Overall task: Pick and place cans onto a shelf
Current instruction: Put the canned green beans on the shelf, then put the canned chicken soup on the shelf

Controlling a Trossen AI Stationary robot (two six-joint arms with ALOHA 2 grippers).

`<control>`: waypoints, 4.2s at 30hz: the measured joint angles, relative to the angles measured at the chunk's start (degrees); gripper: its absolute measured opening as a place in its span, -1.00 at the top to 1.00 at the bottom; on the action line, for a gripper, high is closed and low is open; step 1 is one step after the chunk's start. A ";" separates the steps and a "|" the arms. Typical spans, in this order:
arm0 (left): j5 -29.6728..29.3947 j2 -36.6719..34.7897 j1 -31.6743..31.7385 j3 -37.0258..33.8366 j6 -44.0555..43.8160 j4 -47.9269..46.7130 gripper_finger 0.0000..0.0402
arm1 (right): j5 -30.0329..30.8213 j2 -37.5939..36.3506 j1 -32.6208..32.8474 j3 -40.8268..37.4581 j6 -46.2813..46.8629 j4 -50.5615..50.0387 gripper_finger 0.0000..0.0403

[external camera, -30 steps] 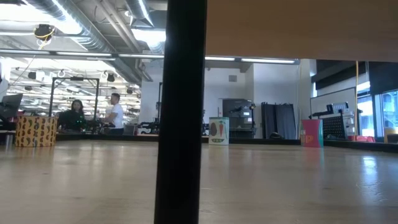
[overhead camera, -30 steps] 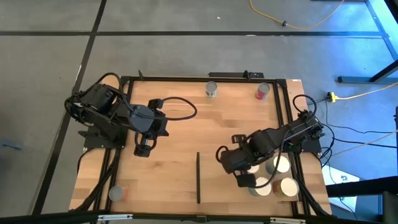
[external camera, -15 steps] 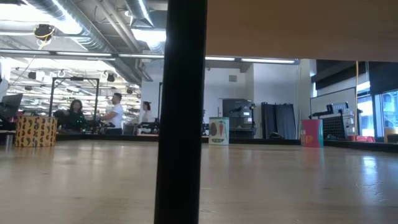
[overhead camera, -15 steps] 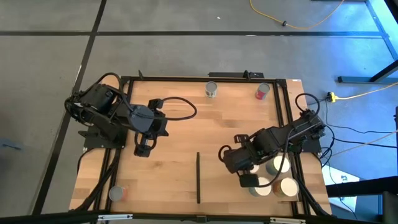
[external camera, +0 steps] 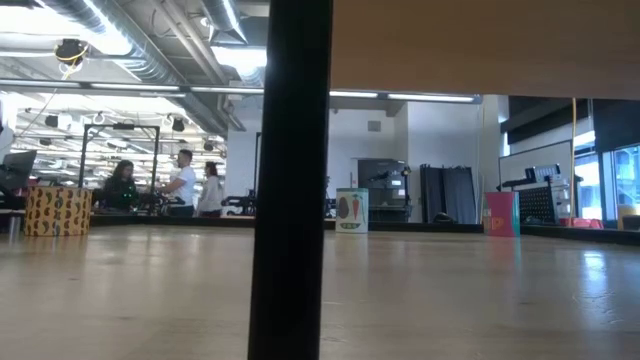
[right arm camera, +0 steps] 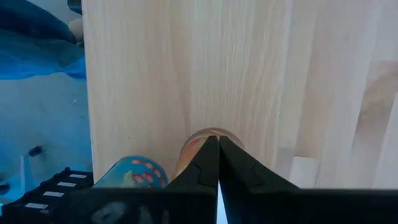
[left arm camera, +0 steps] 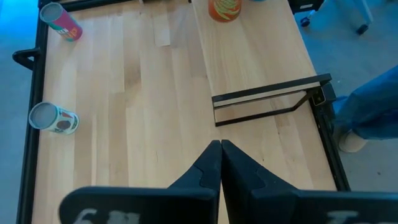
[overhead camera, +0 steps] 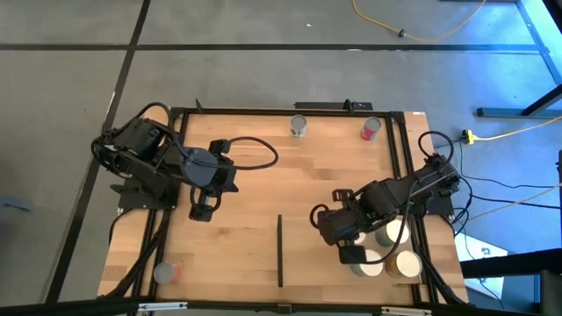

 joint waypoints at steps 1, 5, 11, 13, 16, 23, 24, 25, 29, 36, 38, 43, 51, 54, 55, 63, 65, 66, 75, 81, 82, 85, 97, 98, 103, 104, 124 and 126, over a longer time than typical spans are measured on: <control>0.00 0.00 0.01 0.00 0.00 0.00 1.00 | 0.00 -0.02 0.00 -0.42 0.08 0.05 0.97; 0.00 0.00 0.00 0.00 0.00 0.00 1.00 | -0.58 -0.02 0.03 -2.73 0.01 -0.01 0.97; 0.01 0.00 -0.01 0.00 0.00 0.00 1.00 | -0.68 -0.10 0.04 -4.20 0.15 -0.07 0.97; 0.00 0.00 0.00 0.00 0.00 0.00 1.00 | -0.68 -0.24 0.10 -4.20 0.50 -0.07 0.97; 0.00 0.00 0.00 0.00 0.00 0.00 1.00 | -0.66 -1.14 0.33 -4.15 0.02 -0.04 0.97; -0.66 0.00 -0.01 0.00 -0.53 0.00 1.00 | 3.68 -1.27 0.33 4.73 -1.68 -0.02 0.97; -1.07 0.00 -0.01 0.00 -1.22 0.00 1.00 | 5.25 -1.26 0.33 6.21 -1.64 -0.01 0.97; -1.48 0.00 -0.01 0.00 -1.97 0.00 1.00 | 6.90 -1.22 0.33 7.67 -1.66 0.00 0.97; -1.76 -0.21 -0.45 -0.02 -5.60 0.00 1.00 | 12.70 -1.25 0.33 12.82 -1.85 -0.01 0.97; -4.30 -6.89 -1.71 -8.37 -10.67 0.03 1.00 | 17.39 -1.84 0.31 18.11 -7.62 0.17 0.97; -7.54 -9.78 -1.20 -12.06 -11.82 -0.08 1.00 | 19.62 -3.33 0.22 17.06 -7.47 -0.25 0.97; -11.44 -13.35 3.80 -17.80 -11.31 -0.07 1.00 | 25.06 -8.67 -1.89 14.91 -4.45 -0.06 0.97; -9.90 -12.38 14.95 -18.87 0.70 3.77 1.00 | 29.59 -21.16 -7.05 4.81 2.34 -0.03 0.97; -4.86 -11.33 20.60 -18.80 6.90 9.15 1.00 | 29.53 -25.83 -9.77 -1.52 3.11 -0.01 0.97; -2.92 -11.06 22.60 -18.80 8.71 11.31 1.00 | 29.45 -27.46 -10.76 -3.69 3.39 -0.03 0.97; 5.08 -6.31 34.72 -18.86 20.26 18.55 1.00 | 30.56 -37.66 -18.52 -17.32 5.96 -0.03 0.97; 4.83 -4.80 36.39 -18.86 23.02 18.84 1.00 | 32.42 -39.04 -20.19 -19.34 5.92 -0.03 0.95; 4.19 -4.04 37.17 -18.86 24.24 19.41 0.99 | 33.15 -39.68 -21.21 -20.37 5.98 -0.01 0.92; 2.62 1.53 43.14 -18.86 26.03 20.52 0.85 | 32.56 -41.99 -31.92 -28.97 5.42 -0.03 0.62; 3.56 2.05 46.35 -18.86 25.98 20.48 0.86 | 22.85 -38.82 -41.54 -33.89 8.92 0.45 0.59; 4.22 2.05 47.02 -18.86 25.97 20.46 0.86 | 22.85 -38.05 -43.22 -34.64 9.52 0.41 0.59; 6.46 2.05 49.40 -18.86 26.46 20.41 0.86 | 21.17 -35.34 -48.14 -36.36 11.71 0.50 0.59; 9.03 2.05 55.79 -18.86 31.03 20.11 0.86 | 17.38 -25.33 -60.62 -40.62 2.83 8.37 0.59; 9.03 2.05 56.12 -18.86 31.63 20.11 0.86 | 17.67 -24.68 -61.08 -41.08 2.65 9.43 0.59; 9.05 2.05 57.19 -18.86 35.20 20.15 0.86 | 19.30 -22.58 -62.07 -44.85 1.90 11.18 0.59; 9.07 2.05 57.29 -18.86 36.76 20.17 0.86 | 19.30 -22.41 -62.07 -45.47 1.60 11.20 0.59; 19.41 3.48 60.04 -18.84 42.03 22.08 0.86 | 20.97 -22.42 -64.12 -46.95 1.07 18.30 0.59; 19.39 3.53 60.12 -18.76 42.02 22.33 0.86 | 20.98 -22.44 -64.80 -47.45 1.33 18.74 0.59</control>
